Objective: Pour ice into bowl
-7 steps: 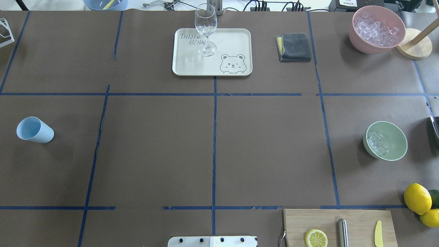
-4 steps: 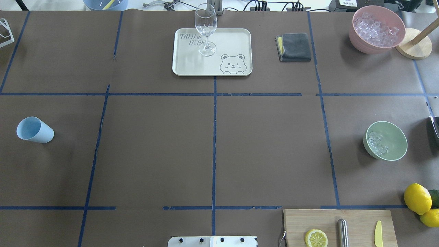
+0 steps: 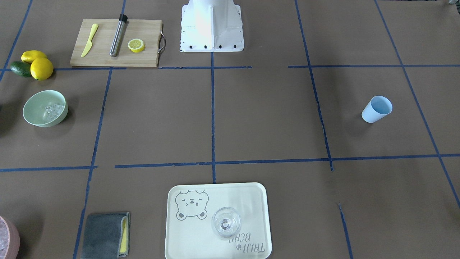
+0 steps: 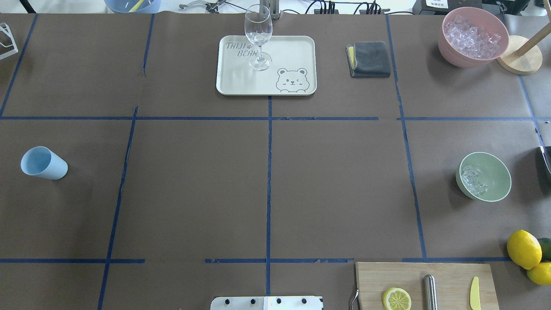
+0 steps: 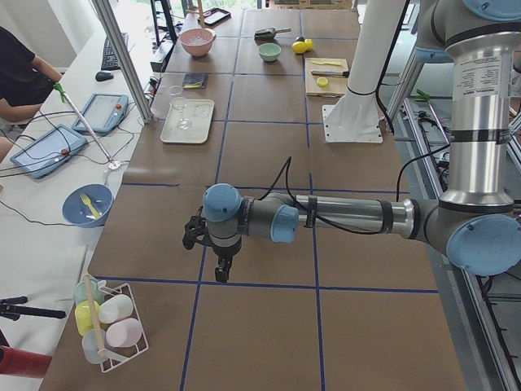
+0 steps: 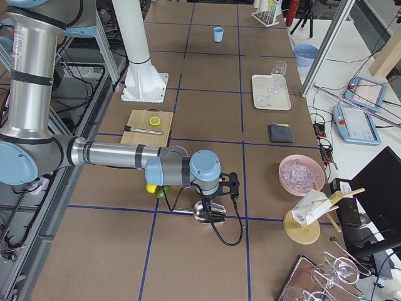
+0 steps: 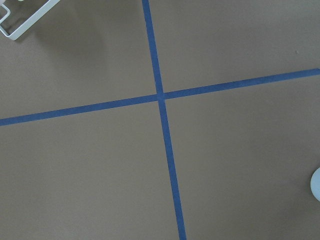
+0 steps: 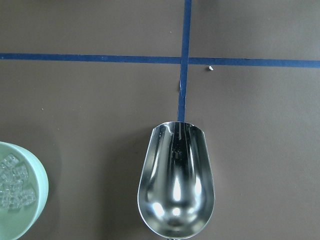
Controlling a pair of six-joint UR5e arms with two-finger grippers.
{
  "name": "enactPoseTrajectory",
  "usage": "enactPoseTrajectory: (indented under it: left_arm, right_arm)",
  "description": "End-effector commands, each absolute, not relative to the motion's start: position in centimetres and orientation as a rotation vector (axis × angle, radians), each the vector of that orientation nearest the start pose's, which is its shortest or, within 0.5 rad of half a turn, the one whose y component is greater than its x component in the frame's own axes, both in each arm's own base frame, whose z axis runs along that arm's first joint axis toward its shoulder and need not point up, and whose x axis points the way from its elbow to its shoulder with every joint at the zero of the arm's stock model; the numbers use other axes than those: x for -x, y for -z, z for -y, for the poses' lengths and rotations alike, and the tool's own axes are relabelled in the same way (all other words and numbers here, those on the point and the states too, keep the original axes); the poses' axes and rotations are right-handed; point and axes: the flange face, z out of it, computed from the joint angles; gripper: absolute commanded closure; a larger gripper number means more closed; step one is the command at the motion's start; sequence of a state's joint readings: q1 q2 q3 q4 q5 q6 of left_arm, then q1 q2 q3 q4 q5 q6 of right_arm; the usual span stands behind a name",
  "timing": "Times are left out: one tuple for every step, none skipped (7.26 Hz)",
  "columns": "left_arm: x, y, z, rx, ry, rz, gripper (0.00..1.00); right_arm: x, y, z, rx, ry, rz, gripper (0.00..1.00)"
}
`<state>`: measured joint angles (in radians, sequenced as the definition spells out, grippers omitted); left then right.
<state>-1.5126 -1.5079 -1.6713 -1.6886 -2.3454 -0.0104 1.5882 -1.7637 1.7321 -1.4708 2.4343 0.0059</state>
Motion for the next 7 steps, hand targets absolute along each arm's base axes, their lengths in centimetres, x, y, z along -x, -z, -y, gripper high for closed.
enactPoseTrajectory:
  left_arm:
    - [4.39, -62.06, 47.79, -0.137, -0.092, -0.777, 0.00]
    - [4.39, -62.06, 47.79, -0.137, -0.092, -0.777, 0.00]
    - [4.60, -62.12, 47.70, -0.137, -0.087, -0.778, 0.00]
    - [4.67, -62.20, 47.69, -0.136, -0.085, -0.778, 0.00]
    - [4.68, -62.21, 47.69, -0.136, -0.085, -0.776, 0.00]
    - [4.68, -62.21, 47.69, -0.136, -0.085, -0.776, 0.00]
    - [4.76, -62.20, 47.69, -0.138, -0.084, -0.776, 0.00]
  right_arm:
    - [-7.04, -64.38, 41.40, -0.088, -0.001, 0.861, 0.00]
    - [-7.11, -64.19, 41.46, -0.090, -0.002, 0.861, 0.00]
    - [-7.10, -64.18, 41.46, -0.090, -0.002, 0.862, 0.00]
    - [-7.10, -64.07, 41.49, -0.095, 0.000, 0.862, 0.00]
    - [-7.11, -63.79, 41.90, -0.099, 0.002, 0.862, 0.00]
    - [-7.10, -63.70, 41.98, -0.102, 0.004, 0.863, 0.00]
    - [-7.10, -63.76, 41.98, -0.102, 0.004, 0.863, 0.00]
